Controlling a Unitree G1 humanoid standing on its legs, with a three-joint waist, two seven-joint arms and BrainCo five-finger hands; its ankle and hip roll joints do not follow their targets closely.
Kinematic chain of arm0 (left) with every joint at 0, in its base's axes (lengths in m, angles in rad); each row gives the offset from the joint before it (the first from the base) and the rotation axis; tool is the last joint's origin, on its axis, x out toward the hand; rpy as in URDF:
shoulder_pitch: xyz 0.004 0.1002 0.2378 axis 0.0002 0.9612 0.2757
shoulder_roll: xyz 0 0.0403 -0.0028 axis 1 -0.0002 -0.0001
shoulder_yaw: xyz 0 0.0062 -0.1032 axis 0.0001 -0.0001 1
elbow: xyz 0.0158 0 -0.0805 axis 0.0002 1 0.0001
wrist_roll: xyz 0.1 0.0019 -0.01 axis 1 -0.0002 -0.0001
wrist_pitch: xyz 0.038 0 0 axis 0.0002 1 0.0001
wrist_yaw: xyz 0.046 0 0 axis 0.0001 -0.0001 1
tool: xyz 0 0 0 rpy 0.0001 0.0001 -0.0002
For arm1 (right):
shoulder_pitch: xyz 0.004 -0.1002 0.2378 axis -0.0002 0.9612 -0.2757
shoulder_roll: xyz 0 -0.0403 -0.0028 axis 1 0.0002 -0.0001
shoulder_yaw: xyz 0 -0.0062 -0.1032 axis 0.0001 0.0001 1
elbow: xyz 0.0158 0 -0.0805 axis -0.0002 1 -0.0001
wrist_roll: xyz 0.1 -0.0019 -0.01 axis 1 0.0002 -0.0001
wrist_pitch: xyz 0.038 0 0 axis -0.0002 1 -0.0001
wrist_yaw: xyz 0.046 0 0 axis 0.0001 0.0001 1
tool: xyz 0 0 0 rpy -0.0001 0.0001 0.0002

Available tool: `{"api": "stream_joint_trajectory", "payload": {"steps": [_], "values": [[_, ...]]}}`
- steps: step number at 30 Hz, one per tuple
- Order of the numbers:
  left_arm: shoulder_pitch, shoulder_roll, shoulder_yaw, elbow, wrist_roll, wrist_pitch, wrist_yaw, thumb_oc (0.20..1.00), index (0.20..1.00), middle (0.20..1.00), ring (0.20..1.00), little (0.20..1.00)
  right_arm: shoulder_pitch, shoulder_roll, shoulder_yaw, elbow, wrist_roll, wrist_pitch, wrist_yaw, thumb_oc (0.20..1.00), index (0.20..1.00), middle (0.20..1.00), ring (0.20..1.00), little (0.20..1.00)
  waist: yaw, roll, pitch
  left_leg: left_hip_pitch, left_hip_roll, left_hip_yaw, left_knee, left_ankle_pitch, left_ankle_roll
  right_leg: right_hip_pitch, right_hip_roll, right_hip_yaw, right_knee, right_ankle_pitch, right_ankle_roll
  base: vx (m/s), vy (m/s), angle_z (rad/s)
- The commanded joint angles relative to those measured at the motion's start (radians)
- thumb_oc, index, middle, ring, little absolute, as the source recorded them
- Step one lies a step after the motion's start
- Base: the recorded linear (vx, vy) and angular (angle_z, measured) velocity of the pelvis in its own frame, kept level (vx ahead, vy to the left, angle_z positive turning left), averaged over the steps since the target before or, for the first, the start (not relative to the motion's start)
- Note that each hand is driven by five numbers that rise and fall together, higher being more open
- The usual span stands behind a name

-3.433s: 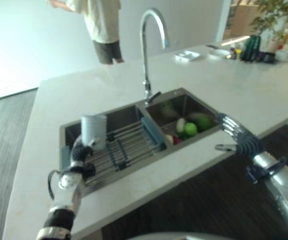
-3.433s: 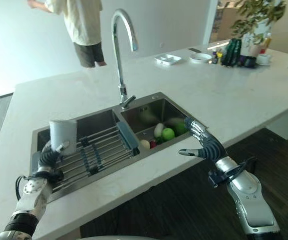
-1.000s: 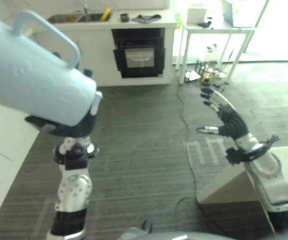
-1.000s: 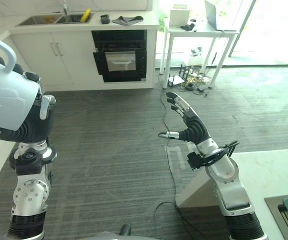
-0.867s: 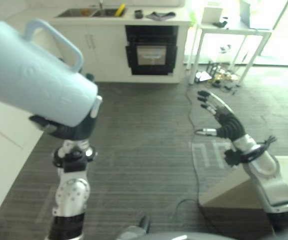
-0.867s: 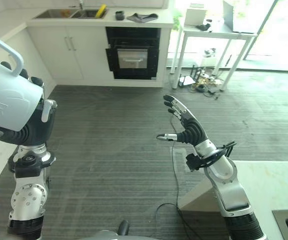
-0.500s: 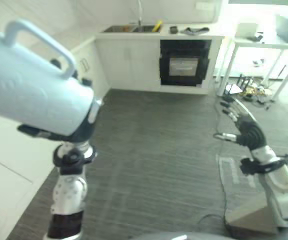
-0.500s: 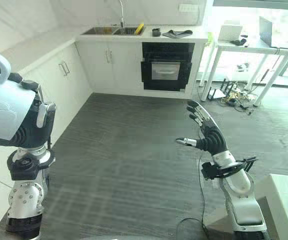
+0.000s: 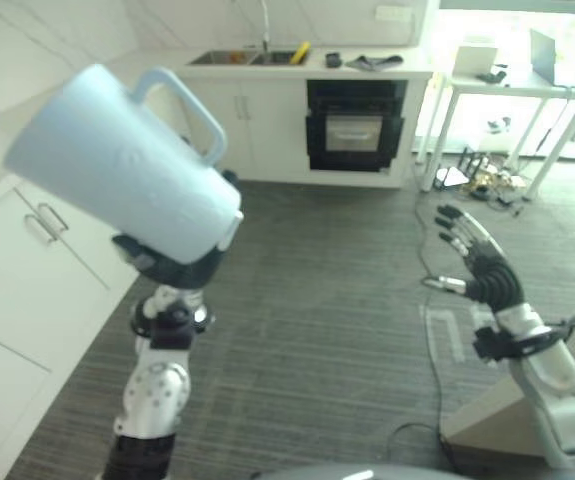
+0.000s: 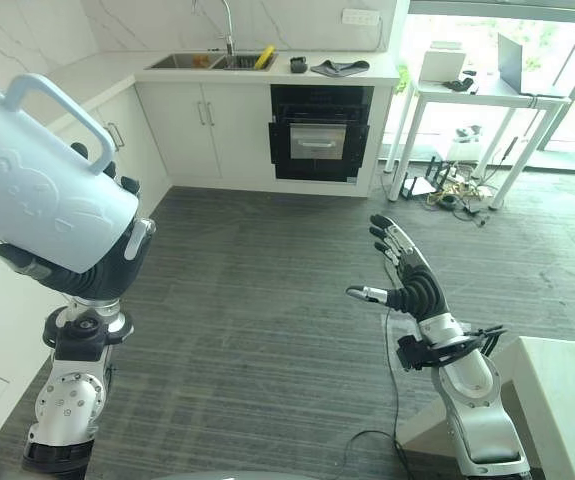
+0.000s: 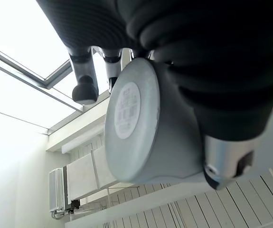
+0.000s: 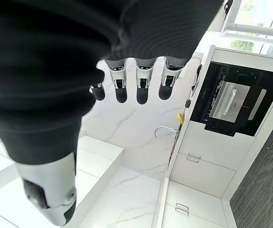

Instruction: Place the dishes in the dishwasher.

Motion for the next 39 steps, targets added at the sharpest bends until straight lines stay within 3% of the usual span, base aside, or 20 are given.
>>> {"api": "stream_joint_trajectory", "payload": {"steps": [1, 2, 4, 5, 7, 9, 10, 11, 12, 13, 14, 16, 22, 24, 26, 27, 30, 33, 37, 39], "values": [[-0.028, 0.007, 0.057, 0.026, -0.003, -0.040, 0.020, 0.200, 0.200, 0.200, 0.200, 0.200, -0.073, -0.007, -0.046, -0.064, 0.060, -0.050, -0.001, 1.000, 1.000, 1.000, 1.000, 1.000, -0.005, -0.002, 0.052, 0.076, -0.037, -0.109, 0.099, -0.091, 0.016, -0.082, 0.168, 0.119, 0.031, 0.084, -0.126, 0.12, -0.150, -0.16], [-0.024, 0.007, 0.058, 0.027, -0.009, -0.038, 0.018, 0.200, 0.200, 0.200, 0.200, 0.200, -0.070, -0.008, -0.049, -0.062, 0.064, -0.051, 0.004, 1.000, 1.000, 1.000, 1.000, 1.000, -0.006, 0.000, 0.053, 0.071, -0.032, -0.111, 0.120, -0.095, 0.011, -0.074, 0.173, 0.122, 0.030, 0.075, -0.127, 0.08, -0.136, -0.23], [-0.014, -0.006, 0.065, 0.032, -0.027, -0.024, -0.002, 0.200, 0.200, 0.200, 0.200, 0.200, -0.052, -0.019, -0.069, -0.058, 0.075, -0.076, 0.034, 1.000, 1.000, 1.000, 1.000, 1.000, -0.011, -0.020, 0.077, -0.022, -0.007, -0.092, 0.364, -0.042, -0.004, -0.077, 0.174, 0.121, 0.056, 0.076, -0.153, 0.09, -0.204, -0.14], [-0.006, -0.011, 0.068, 0.030, -0.019, -0.024, -0.008, 0.200, 0.200, 0.200, 0.200, 0.200, -0.041, -0.021, -0.080, -0.059, 0.082, -0.085, 0.050, 1.000, 1.000, 1.000, 1.000, 1.000, -0.012, -0.024, 0.084, -0.050, -0.010, -0.106, 0.404, -0.031, -0.003, -0.078, 0.177, 0.132, 0.064, 0.076, -0.159, 0.26, -0.106, 0.17], [0.012, -0.012, 0.075, 0.047, -0.006, -0.017, -0.023, 0.200, 0.200, 0.200, 0.200, 0.200, -0.043, -0.016, -0.077, -0.030, 0.065, -0.089, 0.042, 1.000, 1.000, 1.000, 1.000, 1.000, 0.010, -0.004, 0.098, -0.099, -0.013, -0.066, 0.132, 0.007, 0.007, -0.027, 0.193, 0.158, 0.040, 0.045, -0.138, 0.45, 0.136, 0.26], [0.022, -0.005, 0.076, 0.056, -0.009, -0.031, -0.025, 0.200, 0.200, 0.200, 0.200, 0.200, -0.050, -0.020, -0.066, -0.028, 0.047, -0.078, 0.047, 1.000, 1.000, 1.000, 1.000, 1.000, 0.029, 0.011, 0.099, -0.118, -0.014, -0.076, 0.017, 0.070, -0.005, 0.015, 0.197, 0.169, 0.023, 0.030, -0.131, 0.39, 0.211, -0.08], [0.047, 0.007, 0.091, 0.061, -0.001, -0.053, -0.028, 0.200, 0.200, 0.200, 0.200, 0.200, -0.046, -0.031, -0.067, -0.030, 0.035, -0.077, 0.046, 1.000, 1.000, 1.000, 1.000, 1.000, 0.059, 0.023, 0.103, -0.183, -0.012, -0.136, 0.001, 0.134, -0.020, 0.053, 0.209, 0.198, 0.013, 0.022, -0.134, 0.44, 0.212, -0.28], [0.067, 0.011, 0.103, 0.063, 0.003, -0.061, -0.036, 0.200, 0.200, 0.200, 0.200, 0.200, -0.043, -0.041, -0.072, -0.028, 0.050, -0.080, 0.045, 1.000, 1.000, 1.000, 1.000, 1.000, 0.080, 0.019, 0.105, -0.245, -0.019, -0.173, 0.001, 0.132, -0.032, 0.087, 0.205, 0.210, 0.009, 0.004, -0.136, 0.42, 0.223, -0.51], [0.084, 0.010, 0.116, 0.064, -0.001, -0.058, -0.050, 0.200, 0.200, 0.200, 0.200, 0.200, -0.041, -0.053, -0.082, -0.024, 0.076, -0.083, 0.048, 1.000, 1.000, 1.000, 1.000, 1.000, 0.089, 0.024, 0.101, -0.254, -0.014, -0.160, 0.001, 0.150, -0.030, 0.097, 0.212, 0.223, 0.008, -0.006, -0.139, 0.36, 0.188, -0.82], [0.090, 0.009, 0.120, 0.067, 0.000, -0.060, -0.052, 0.200, 0.200, 0.200, 0.200, 0.200, -0.042, -0.063, -0.086, -0.015, 0.094, -0.088, 0.056, 1.000, 1.000, 1.000, 1.000, 1.000, 0.087, 0.018, 0.098, -0.247, -0.020, -0.144, 0.001, 0.118, -0.026, 0.105, 0.203, 0.221, 0.010, -0.024, -0.139, 0.45, 0.390, -1.31], [0.087, 0.024, 0.122, 0.072, -0.004, -0.085, -0.040, 0.200, 0.200, 0.200, 0.200, 0.200, -0.035, -0.076, -0.096, -0.020, 0.113, -0.099, 0.087, 1.000, 1.000, 1.000, 1.000, 1.000, 0.083, 0.028, 0.093, -0.216, -0.011, -0.097, 0.001, 0.127, -0.022, 0.115, 0.187, 0.204, 0.049, -0.050, -0.126, 0.40, 0.351, -0.95], [0.075, 0.024, 0.131, 0.072, 0.002, -0.078, -0.016, 0.200, 0.200, 0.200, 0.200, 0.200, -0.022, -0.065, -0.104, -0.031, 0.132, -0.096, 0.109, 1.000, 1.000, 1.000, 1.000, 1.000, 0.091, 0.024, 0.082, -0.197, -0.032, -0.113, 0.002, 0.110, -0.004, 0.123, 0.173, 0.204, 0.090, -0.065, -0.113, 0.33, 0.320, -0.33], [0.020, 0.031, 0.110, 0.066, 0.072, -0.020, 0.027, 0.200, 0.200, 0.200, 0.200, 0.200, -0.053, -0.016, -0.078, -0.043, 0.103, -0.075, 0.062, 1.000, 1.000, 1.000, 1.000, 1.000, 0.118, -0.013, 0.028, -0.145, -0.104, -0.124, 0.001, 0.063, 0.070, 0.046, 0.119, 0.146, 0.318, 0.046, -0.035, 0.22, 0.240, -0.06], [0.021, 0.029, 0.109, 0.066, 0.088, 0.012, 0.037, 0.200, 0.200, 0.200, 0.200, 0.200, -0.050, 0.023, -0.063, -0.049, 0.077, -0.067, 0.061, 1.000, 1.000, 1.000, 1.000, 1.000, 0.130, 0.000, 0.027, -0.112, -0.119, -0.142, 0.001, 0.043, 0.095, -0.045, 0.111, 0.114, 0.553, 0.187, -0.011, 0.18, 0.262, -0.02], [0.026, 0.030, 0.112, 0.065, 0.099, 0.027, 0.045, 0.200, 0.200, 0.200, 0.200, 0.200, -0.032, 0.041, -0.050, -0.060, 0.064, -0.064, 0.067, 1.000, 1.000, 1.000, 1.000, 1.000, 0.118, 0.018, 0.042, -0.067, -0.125, -0.160, 0.001, 0.008, 0.110, -0.156, 0.108, 0.097, 0.760, 0.188, -0.012, 0.23, 0.240, 0.00], [0.029, 0.027, 0.115, 0.064, 0.110, 0.026, 0.056, 0.200, 0.200, 0.200, 0.200, 0.200, -0.035, 0.044, -0.043, -0.056, 0.058, -0.061, 0.072, 1.000, 1.000, 1.000, 1.000, 1.000, 0.108, 0.021, 0.051, -0.047, -0.123, -0.159, 0.001, 0.000, 0.110, -0.209, 0.115, 0.091, 0.781, 0.181, -0.020, 0.20, 0.156, 0.13], [0.012, 0.049, 0.105, 0.063, 0.111, 0.008, 0.091, 0.200, 0.200, 0.200, 0.200, 0.200, -0.039, 0.019, -0.034, -0.046, 0.066, -0.058, 0.060, 1.000, 1.000, 1.000, 1.000, 1.000, 0.087, 0.015, 0.074, -0.012, -0.136, -0.168, 0.001, -0.010, 0.107, -0.273, 0.118, 0.026, 0.661, 0.125, -0.041, 0.20, 0.019, 0.09], [0.013, 0.063, 0.112, 0.063, 0.140, -0.001, 0.083, 0.200, 0.200, 0.200, 0.200, 0.200, -0.022, -0.012, -0.078, -0.043, 0.119, -0.066, 0.082, 1.000, 1.000, 1.000, 1.000, 1.000, 0.052, -0.014, 0.110, 0.073, -0.149, -0.181, 0.001, -0.086, 0.087, -0.303, 0.027, -0.095, 0.266, 0.191, -0.036, 0.38, -0.204, 0.14], [0.035, 0.052, 0.097, 0.038, 0.175, -0.030, 0.108, 0.200, 0.200, 0.200, 0.200, 0.200, -0.013, 0.004, -0.060, -0.064, 0.107, -0.064, 0.111, 1.000, 1.000, 1.000, 1.000, 1.000, 0.012, -0.012, 0.128, 0.170, -0.124, -0.198, 0.001, -0.180, 0.079, -0.356, -0.033, -0.035, 0.104, 0.318, -0.004, 0.41, -0.328, 0.02], [0.046, 0.062, 0.088, 0.030, 0.188, -0.035, 0.121, 0.200, 0.200, 0.200, 0.200, 0.200, -0.017, -0.001, -0.051, -0.057, 0.116, -0.070, 0.092, 1.000, 1.000, 1.000, 1.000, 1.000, 0.012, -0.015, 0.111, 0.190, -0.112, -0.209, 0.001, -0.207, 0.075, -0.322, -0.026, -0.028, 0.022, 0.311, 0.003, 0.38, -0.433, 0.13]]}}
